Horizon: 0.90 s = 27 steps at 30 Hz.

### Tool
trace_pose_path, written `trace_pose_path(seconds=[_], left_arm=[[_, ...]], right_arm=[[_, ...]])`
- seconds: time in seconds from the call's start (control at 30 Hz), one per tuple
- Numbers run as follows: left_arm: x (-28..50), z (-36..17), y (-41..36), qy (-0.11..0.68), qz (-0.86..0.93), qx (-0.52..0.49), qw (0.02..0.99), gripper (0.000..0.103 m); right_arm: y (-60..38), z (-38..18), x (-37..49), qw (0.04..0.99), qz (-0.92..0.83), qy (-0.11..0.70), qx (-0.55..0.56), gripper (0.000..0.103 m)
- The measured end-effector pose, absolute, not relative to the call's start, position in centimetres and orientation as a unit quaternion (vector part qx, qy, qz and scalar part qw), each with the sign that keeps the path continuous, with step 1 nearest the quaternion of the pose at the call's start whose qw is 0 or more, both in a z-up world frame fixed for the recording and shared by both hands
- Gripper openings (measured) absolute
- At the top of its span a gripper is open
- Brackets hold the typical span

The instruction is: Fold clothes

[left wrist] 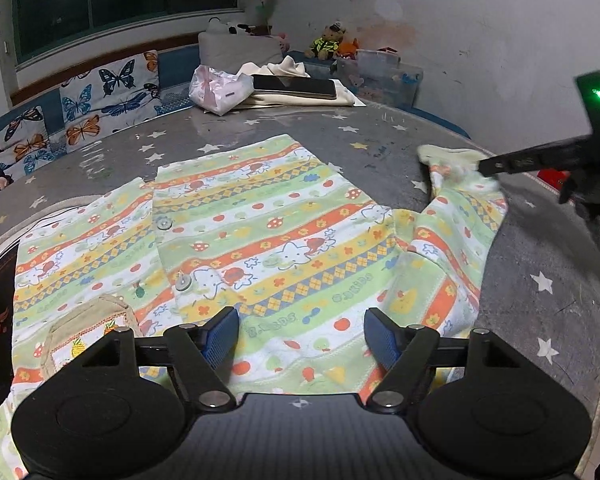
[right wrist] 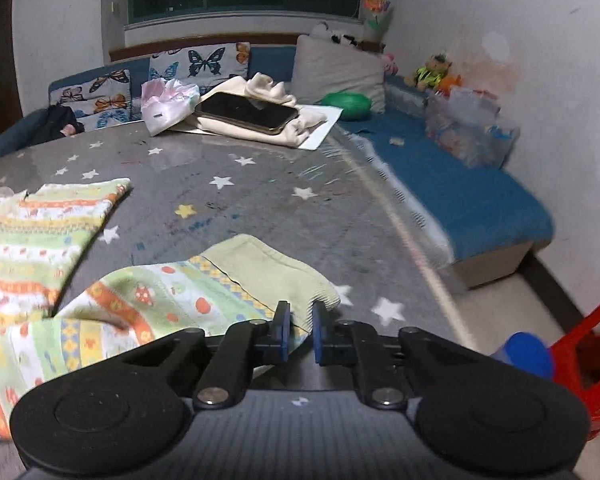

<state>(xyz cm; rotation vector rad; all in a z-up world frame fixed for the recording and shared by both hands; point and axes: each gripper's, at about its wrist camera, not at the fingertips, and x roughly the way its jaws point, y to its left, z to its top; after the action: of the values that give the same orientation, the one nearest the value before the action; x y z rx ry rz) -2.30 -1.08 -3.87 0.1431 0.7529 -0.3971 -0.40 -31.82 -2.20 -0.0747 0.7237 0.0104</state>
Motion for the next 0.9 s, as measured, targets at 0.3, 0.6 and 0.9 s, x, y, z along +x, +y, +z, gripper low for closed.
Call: trace_pose_path(seconds=[0.3, 0.6, 0.9], left_arm=[[-2.5, -4.0, -1.3, 0.362, -0.197, 0.078, 0.908, 0.075], [-2.5, -4.0, -1.4, 0.363, -0.199, 0.084, 0.906, 0.076], [-3.0, -3.9, -1.5, 0.364, -0.201, 0.089, 0.905, 0.08]], right_arm=[[-32.3, -0.2, -7.3, 0.935, -0.052, 0.335, -0.105, 0.009], [-32.8, -1.8, -8.2, 0.92, -0.085, 0.365, -0.113, 0.036], [-29.4, -0.6, -5.2, 0.933, 0.033, 0.351, -0.073, 0.05]])
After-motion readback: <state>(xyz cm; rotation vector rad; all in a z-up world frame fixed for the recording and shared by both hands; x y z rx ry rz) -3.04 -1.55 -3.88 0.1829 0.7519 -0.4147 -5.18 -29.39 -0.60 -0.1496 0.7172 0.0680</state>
